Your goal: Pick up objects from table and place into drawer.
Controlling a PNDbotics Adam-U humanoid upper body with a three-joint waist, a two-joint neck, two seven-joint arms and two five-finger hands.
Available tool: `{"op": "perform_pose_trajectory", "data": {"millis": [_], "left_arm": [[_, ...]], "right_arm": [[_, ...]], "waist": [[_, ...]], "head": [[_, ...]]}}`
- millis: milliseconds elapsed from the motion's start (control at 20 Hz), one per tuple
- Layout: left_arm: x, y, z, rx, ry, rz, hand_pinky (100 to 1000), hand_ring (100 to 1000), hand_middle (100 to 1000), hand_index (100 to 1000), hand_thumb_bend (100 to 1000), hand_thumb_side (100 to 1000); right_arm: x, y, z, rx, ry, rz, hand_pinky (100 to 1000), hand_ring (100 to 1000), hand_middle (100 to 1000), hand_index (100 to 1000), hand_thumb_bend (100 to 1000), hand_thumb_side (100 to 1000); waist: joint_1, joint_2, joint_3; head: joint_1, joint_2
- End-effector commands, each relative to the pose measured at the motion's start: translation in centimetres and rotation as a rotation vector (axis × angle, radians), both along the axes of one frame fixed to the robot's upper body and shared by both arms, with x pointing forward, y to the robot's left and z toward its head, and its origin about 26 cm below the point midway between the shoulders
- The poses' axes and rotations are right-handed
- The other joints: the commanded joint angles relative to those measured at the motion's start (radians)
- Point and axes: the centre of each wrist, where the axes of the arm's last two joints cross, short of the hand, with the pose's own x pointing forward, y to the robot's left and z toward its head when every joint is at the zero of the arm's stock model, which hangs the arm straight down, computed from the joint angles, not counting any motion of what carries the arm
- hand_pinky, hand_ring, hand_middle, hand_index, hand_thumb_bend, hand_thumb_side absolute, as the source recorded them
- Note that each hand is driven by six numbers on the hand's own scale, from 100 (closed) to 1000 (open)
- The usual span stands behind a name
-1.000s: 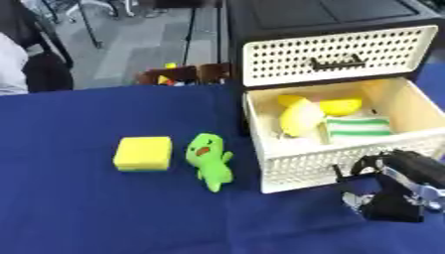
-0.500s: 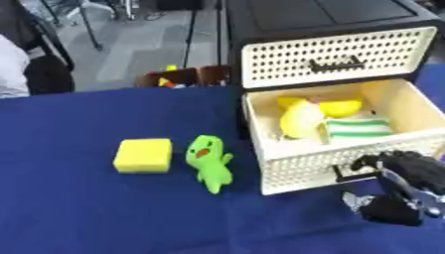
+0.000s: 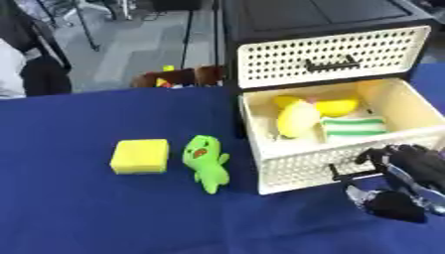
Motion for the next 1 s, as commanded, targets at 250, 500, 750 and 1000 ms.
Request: {"op": "perform_pose_trajectory", "data": {"millis": [250, 500, 750, 1000], "left_arm": [[-0.2, 0.3, 0.4, 0.009, -0.011, 0.011, 528, 740, 730, 865, 117, 943], [-0.3, 0.4, 0.4, 0.009, -0.009, 0.013, 528, 741, 731, 865, 116, 943], [-0.3, 0.3, 0.3, 0.008, -0.007, 0.012, 528, 741, 732, 866, 114, 943], [-0.3, 0.3, 0.3, 0.008, -0.004, 0.009, 528, 742, 732, 865, 112, 944]], "right_arm": [[-0.3, -0.7, 1.9, -0.006, -0.142, 0.011, 100, 198, 251, 820, 226, 884], [-0.4, -1.2, 3.5, 0.026, -0.323, 0.027, 100, 166, 224, 783, 243, 900], [-0.4, -1.2, 4.3, 0.15, -0.619, 0.078, 100, 145, 205, 756, 251, 888], [-0.2, -0.9, 4.6, 0.217, -0.759, 0.11, 100, 135, 194, 725, 246, 884]], "waist": [[-0.005, -0.024, -0.005], [-0.003, -0.026, -0.009], [-0.001, -0.026, -0.009], [0.0, -0.025, -0.004]], "head": [[0.008, -0.004], [0.01, -0.001], [0.009, 0.0], [0.007, 0.002]]}}
